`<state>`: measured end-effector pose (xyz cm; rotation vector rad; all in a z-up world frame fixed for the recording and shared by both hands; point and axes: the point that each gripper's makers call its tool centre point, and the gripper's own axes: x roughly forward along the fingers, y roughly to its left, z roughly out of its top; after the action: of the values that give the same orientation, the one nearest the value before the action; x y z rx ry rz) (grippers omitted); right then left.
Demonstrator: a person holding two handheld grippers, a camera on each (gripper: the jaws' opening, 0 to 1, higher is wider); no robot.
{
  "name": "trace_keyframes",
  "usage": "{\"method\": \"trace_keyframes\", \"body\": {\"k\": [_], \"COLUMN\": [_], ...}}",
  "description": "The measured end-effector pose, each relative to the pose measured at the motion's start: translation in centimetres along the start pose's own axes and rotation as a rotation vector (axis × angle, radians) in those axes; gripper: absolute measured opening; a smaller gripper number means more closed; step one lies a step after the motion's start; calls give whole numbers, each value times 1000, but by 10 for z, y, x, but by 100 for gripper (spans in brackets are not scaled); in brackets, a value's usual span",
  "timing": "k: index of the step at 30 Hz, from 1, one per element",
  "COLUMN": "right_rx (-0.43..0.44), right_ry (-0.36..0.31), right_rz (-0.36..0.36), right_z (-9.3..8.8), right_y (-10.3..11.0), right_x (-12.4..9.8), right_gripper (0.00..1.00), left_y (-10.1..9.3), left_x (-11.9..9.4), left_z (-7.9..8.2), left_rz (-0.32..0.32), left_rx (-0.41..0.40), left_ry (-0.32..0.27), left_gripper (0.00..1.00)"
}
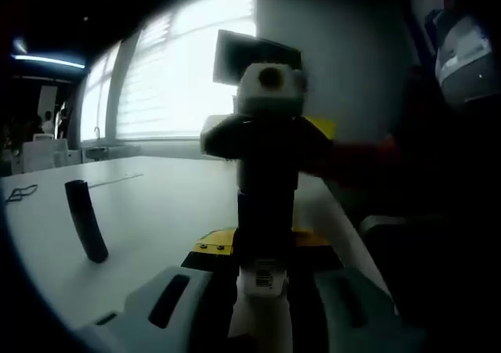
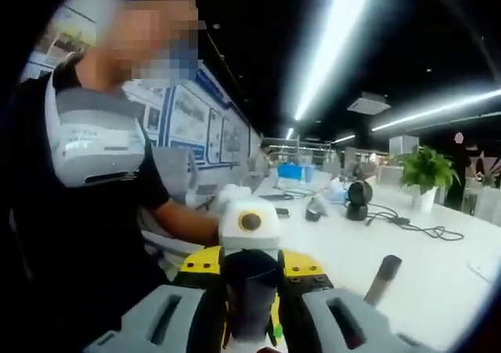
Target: Pick up cosmetic bottle twist off cap place on table pick up cap screw tight cap place on table
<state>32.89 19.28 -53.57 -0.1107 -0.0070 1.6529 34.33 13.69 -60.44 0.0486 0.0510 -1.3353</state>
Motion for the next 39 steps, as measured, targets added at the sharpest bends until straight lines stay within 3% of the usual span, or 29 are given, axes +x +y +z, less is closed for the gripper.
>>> {"method": "trace_keyframes", "body": {"k": [15,39], "right_rx": [28,46], "right_ry": [17,64], "right_rz": [-55,-332], "right_z": [-1,-3], "right_y": [-5,-12], "right_x": [-3,-3], "right_gripper": [18,18], "left_y": [0,0], "left_x": [0,0], "left_z": [0,0], "left_rz": [2,12], "left_rx": [1,5], "left_ry": [2,8], "left_gripper": [14,14]}}
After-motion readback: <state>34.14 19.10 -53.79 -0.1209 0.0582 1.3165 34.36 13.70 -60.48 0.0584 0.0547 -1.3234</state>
